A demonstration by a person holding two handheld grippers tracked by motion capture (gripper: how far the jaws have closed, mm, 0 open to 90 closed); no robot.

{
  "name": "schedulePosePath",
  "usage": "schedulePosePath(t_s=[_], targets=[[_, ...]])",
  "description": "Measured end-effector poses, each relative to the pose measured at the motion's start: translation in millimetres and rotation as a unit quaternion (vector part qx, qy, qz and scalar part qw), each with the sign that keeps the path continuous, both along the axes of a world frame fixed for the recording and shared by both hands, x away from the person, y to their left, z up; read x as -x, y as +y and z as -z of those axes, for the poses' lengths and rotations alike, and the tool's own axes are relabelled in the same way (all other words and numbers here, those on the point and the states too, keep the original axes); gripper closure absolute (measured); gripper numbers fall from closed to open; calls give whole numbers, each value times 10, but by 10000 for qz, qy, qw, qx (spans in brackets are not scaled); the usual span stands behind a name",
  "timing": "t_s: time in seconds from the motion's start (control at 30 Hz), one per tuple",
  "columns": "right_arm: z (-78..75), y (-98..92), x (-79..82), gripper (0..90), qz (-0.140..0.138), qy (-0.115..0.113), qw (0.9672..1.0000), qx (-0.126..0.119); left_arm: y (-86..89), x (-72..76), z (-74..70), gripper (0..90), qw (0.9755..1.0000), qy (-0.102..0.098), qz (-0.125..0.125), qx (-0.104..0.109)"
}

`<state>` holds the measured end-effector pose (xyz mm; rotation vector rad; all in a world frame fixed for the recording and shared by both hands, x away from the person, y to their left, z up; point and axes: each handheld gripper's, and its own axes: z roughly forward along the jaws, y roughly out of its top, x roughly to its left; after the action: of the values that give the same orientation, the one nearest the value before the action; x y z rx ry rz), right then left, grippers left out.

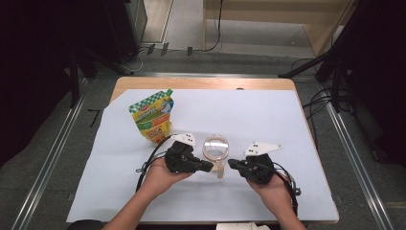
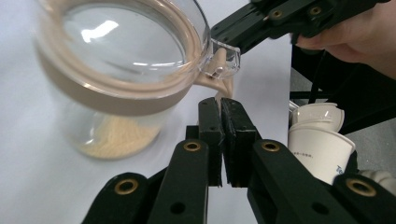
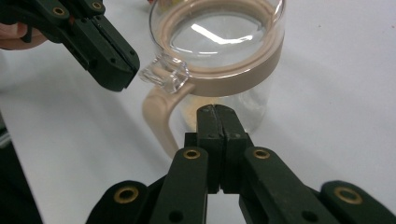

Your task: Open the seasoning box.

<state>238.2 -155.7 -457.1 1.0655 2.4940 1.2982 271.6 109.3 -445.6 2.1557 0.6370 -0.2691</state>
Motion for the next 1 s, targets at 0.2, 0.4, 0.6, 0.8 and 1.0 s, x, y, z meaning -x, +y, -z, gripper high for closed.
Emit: schedulePosePath(t_s=[0.2,0.4,0.6,0.8,1.0], targets=[[-124,-24,136,900,-97,-69,9998,-175,194,-33,-84,804,9997,-119,-196,3],[-86,142,218,900,-498,13,9987,-73,308,-82,-105,696,9990,-167,-405,113],[-19,291,245,900,-700,98,9975,14,383,-121,-100,595,9984,-220,-524,68],[55,370,197,900,-629,100,9979,136,417,-144,-92,519,9975,-312,-622,73],[58,338,171,900,-649,118,9978,102,407,-134,-89,506,9975,-335,-611,64]])
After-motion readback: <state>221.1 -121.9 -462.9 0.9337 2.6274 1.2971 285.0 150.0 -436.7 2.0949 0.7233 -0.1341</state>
